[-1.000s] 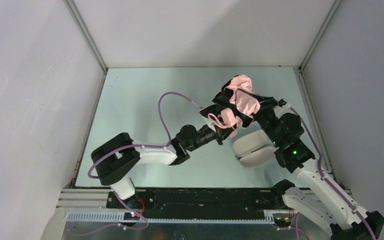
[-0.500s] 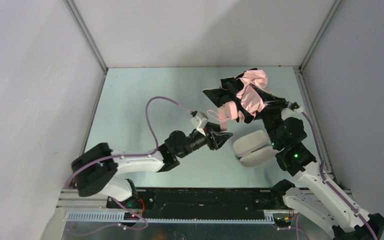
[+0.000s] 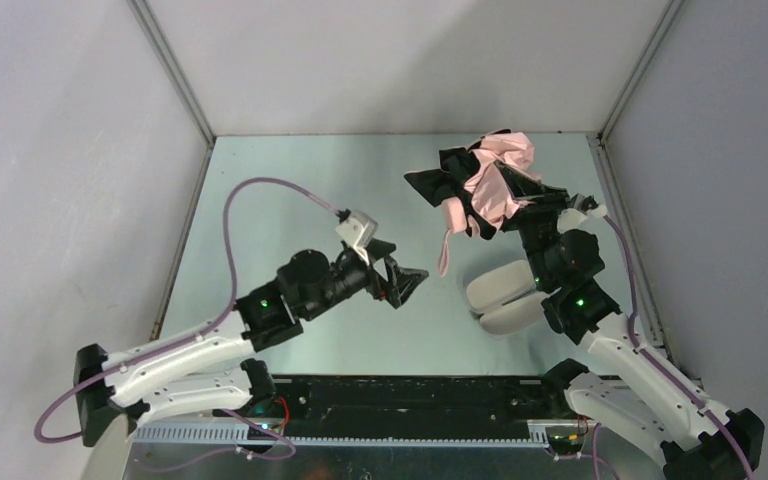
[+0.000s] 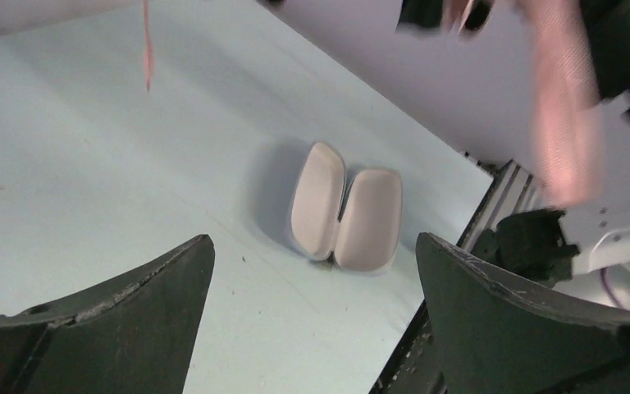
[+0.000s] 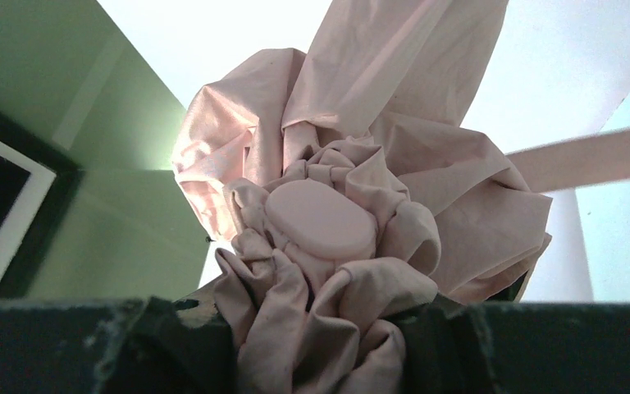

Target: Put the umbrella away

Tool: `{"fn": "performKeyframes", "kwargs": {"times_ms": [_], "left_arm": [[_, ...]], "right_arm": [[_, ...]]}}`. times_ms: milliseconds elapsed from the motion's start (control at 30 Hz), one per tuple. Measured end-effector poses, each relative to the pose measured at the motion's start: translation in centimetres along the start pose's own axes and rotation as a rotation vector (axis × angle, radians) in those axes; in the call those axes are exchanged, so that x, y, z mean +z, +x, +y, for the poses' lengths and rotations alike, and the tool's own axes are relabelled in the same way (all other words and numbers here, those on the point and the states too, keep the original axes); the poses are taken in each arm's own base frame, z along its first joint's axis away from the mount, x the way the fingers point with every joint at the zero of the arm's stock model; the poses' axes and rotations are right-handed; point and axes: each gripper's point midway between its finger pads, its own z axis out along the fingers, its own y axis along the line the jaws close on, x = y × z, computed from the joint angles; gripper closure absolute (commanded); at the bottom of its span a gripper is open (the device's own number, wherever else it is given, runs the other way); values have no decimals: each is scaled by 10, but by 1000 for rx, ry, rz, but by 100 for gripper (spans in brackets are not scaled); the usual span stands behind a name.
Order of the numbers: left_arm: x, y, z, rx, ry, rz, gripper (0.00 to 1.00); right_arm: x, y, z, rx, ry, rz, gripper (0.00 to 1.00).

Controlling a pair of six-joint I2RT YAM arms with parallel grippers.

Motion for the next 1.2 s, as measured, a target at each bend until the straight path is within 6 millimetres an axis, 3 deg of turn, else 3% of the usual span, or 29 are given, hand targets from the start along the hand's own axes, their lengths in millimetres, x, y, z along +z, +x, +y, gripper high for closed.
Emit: {"fn": "performKeyframes", "kwargs": {"times_ms": [167, 300, 433, 700, 1200], "left_arm": [[-14, -69, -15, -36, -34, -6, 0], [-22, -103, -27, -102, -14, -60, 0], [-18, -100, -26, -144, -22, -49, 0], [11, -103, -34, -160, -19, 3, 0], [15, -113, -38, -234, 64, -5, 0]], "right_arm": [[2, 6, 1, -66, -27, 15, 100], [0, 13, 7, -96, -62, 36, 100], [-1, 21, 7, -111, -75, 57, 100], [-3, 37, 1, -113, -72, 102, 100], [-18, 38, -11, -17, -41, 145, 100]]}}
